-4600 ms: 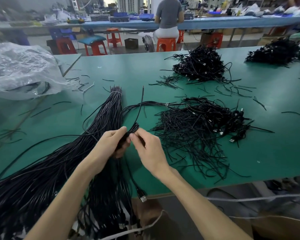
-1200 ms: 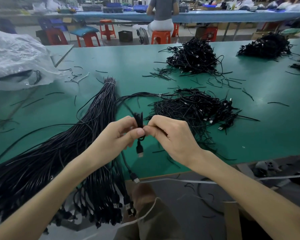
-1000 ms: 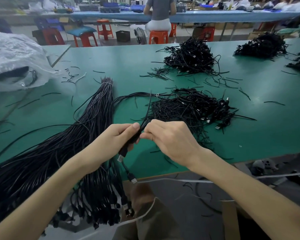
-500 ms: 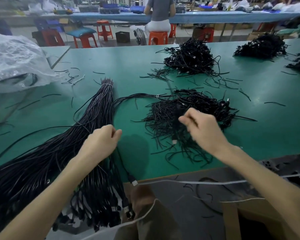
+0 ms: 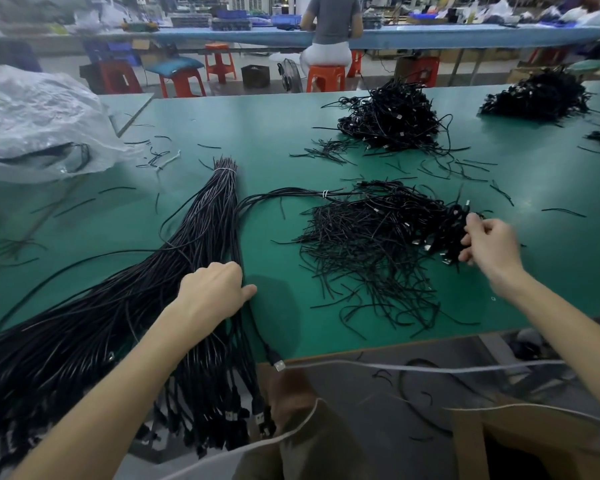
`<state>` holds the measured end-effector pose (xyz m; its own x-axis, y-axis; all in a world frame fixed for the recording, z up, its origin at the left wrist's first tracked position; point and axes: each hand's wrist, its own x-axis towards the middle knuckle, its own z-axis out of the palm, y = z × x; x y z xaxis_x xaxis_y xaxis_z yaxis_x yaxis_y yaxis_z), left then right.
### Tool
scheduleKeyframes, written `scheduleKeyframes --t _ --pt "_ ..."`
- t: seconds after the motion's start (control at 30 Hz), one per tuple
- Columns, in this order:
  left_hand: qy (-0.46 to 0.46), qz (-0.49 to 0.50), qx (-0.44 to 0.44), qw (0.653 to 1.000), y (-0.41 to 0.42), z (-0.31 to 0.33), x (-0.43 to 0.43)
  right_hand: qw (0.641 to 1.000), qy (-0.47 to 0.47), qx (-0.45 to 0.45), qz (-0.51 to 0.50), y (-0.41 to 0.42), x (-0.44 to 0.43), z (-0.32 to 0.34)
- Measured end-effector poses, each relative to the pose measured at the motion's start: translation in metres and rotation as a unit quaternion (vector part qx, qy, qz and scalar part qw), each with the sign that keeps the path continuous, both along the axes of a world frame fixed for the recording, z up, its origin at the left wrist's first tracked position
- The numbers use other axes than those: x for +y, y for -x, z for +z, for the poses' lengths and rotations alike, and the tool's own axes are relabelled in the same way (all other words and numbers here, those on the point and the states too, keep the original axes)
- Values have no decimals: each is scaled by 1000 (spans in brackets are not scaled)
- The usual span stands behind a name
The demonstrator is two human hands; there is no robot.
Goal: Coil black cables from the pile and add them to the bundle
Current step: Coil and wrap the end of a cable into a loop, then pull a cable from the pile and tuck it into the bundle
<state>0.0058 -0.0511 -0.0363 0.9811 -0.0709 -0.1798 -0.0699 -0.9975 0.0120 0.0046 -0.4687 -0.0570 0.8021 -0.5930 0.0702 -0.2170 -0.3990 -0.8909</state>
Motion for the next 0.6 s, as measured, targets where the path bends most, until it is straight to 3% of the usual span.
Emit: scheduleKeyframes --t 0.13,0.27,0.43,0.6 --pt "54 15 6 998 -2 -3 1 993 110 -23 31 6 31 4" --pt "147 19 -14 989 -2 -1 -2 979 135 -51 146 18 85 17" --pt "342 -5 -15 940 0 1 -8 925 73 14 374 38 158 14" --pt "511 11 26 859 5 7 -4 882 -78 74 458 43 224 -5"
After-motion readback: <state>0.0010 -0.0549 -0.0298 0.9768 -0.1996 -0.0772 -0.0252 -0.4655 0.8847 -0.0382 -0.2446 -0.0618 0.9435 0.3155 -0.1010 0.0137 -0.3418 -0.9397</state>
